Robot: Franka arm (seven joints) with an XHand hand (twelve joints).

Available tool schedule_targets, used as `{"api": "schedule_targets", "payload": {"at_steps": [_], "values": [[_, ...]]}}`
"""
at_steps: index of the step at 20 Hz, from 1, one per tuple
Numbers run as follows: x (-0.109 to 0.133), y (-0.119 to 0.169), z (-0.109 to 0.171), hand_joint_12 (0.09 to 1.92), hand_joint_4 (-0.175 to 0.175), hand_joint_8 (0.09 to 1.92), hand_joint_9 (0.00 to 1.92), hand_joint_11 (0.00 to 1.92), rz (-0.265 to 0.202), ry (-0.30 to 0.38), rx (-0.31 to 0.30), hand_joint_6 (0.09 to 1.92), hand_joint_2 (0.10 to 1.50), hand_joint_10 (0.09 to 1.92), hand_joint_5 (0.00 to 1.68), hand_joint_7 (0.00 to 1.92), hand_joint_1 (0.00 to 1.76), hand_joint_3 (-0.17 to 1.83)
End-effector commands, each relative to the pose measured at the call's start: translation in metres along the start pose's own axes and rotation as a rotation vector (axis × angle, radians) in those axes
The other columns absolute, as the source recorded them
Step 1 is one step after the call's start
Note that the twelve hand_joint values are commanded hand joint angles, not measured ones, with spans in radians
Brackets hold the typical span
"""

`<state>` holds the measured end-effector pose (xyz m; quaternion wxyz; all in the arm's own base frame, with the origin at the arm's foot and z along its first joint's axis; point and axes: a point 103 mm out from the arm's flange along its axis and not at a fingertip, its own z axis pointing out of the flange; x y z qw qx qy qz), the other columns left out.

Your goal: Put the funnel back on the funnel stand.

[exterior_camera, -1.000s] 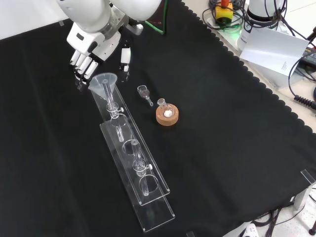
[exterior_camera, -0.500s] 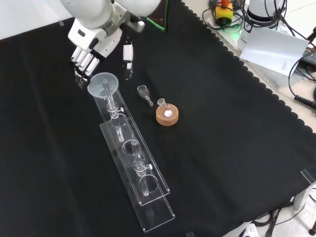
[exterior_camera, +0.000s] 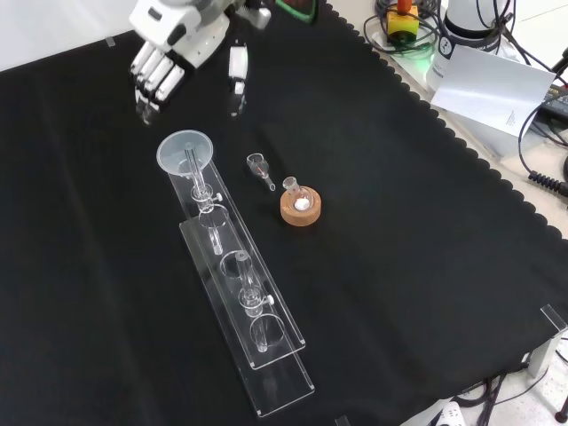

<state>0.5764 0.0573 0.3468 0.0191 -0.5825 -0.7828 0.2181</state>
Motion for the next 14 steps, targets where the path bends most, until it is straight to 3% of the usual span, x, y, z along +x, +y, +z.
{"api": "schedule_targets", "payload": {"at_steps": [1, 14], "values": [[-0.004, -0.048, -0.018, 1.44, -0.063, 0.55, 0.15, 0.15, 0.045, 0.07, -0.055, 0.09, 0.96, 0.81, 0.01, 0.0, 0.52, -0.14], [-0.008, -0.118, -0.012, 1.44, -0.061, 0.63, 0.19, 0.16, 0.126, 0.144, -0.101, 0.09, 0.99, 0.81, 0.05, 0.0, 0.53, -0.13]]}}
